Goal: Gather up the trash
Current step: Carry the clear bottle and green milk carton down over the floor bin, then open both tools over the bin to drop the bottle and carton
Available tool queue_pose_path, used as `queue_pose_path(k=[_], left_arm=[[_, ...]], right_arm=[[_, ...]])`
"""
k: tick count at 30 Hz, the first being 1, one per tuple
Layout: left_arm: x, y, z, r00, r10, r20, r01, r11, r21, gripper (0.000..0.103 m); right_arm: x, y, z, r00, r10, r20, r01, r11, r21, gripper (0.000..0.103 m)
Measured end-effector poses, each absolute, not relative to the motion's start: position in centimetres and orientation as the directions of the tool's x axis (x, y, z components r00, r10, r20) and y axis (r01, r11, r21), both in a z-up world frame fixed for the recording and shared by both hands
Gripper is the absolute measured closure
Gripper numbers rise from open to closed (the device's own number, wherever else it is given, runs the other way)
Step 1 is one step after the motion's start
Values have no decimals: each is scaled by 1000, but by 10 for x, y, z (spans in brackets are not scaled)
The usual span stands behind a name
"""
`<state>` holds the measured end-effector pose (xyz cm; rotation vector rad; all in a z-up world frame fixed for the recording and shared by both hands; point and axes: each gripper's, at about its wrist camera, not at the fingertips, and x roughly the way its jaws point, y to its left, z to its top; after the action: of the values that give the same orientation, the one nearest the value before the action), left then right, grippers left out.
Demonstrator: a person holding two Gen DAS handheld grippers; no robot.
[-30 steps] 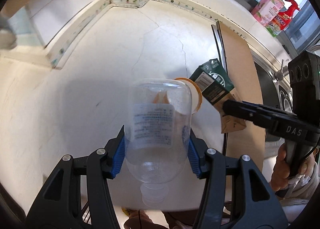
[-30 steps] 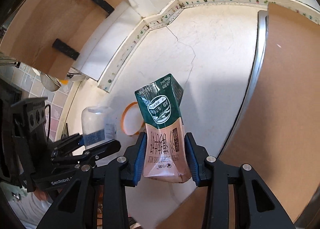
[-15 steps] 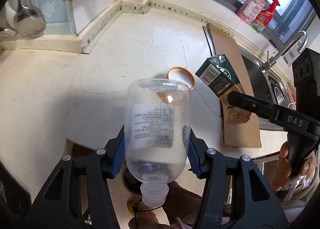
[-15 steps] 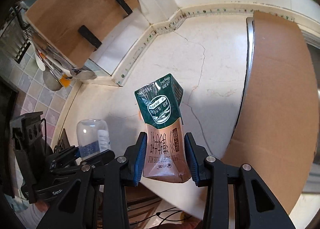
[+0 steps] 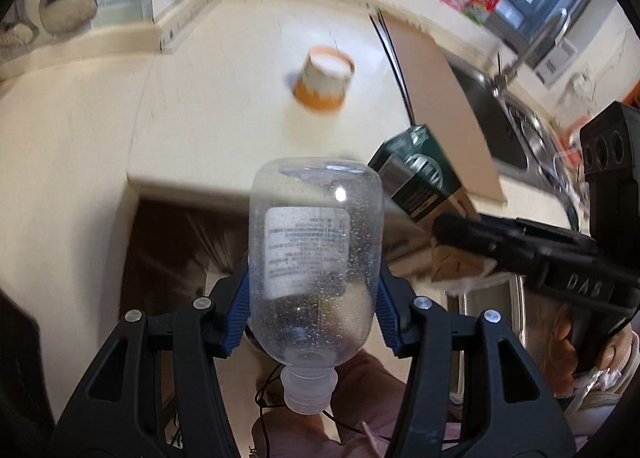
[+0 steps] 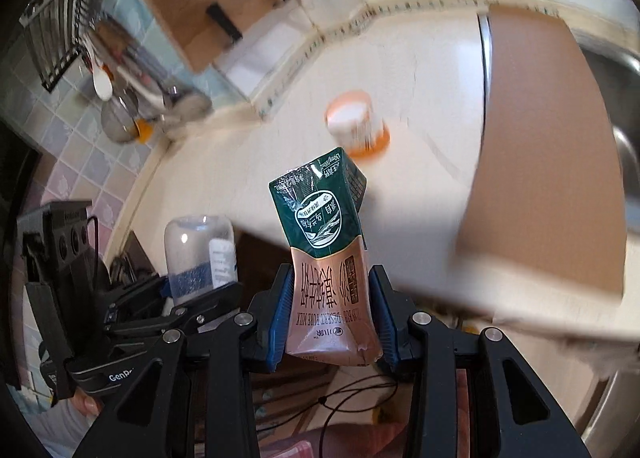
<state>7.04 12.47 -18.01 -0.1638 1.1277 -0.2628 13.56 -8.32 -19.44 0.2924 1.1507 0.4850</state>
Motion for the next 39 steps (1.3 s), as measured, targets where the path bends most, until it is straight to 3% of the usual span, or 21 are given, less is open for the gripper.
queue_pose_path(k=[9, 19, 26, 32, 35, 39], left_arm=[[24, 109, -269, 320, -233, -918, 141, 970, -197, 52], [6, 119, -458, 230, -221, -948, -55, 969, -239, 52], [-9, 133, -553, 204, -201, -958, -162, 958, -236, 52], [-1, 139, -597, 180, -181, -967, -171, 962, -212, 48], [13, 147, -607, 184, -165, -969, -179, 964, -198, 45], [15, 153, -620, 175, -162, -971, -208, 958, -197, 45]], right_arm=[[63, -68, -288, 170, 430, -887, -186, 898, 399, 65], [24, -44, -468, 23, 325, -946, -209, 926, 313, 65], [28, -29, -566, -39, 309, -950, -186, 932, 311, 65], [43, -26, -612, -61, 292, -954, -187, 936, 298, 63], [51, -31, -627, -74, 292, -954, -169, 939, 300, 51], [51, -34, -635, -72, 291, -954, -160, 941, 299, 49]])
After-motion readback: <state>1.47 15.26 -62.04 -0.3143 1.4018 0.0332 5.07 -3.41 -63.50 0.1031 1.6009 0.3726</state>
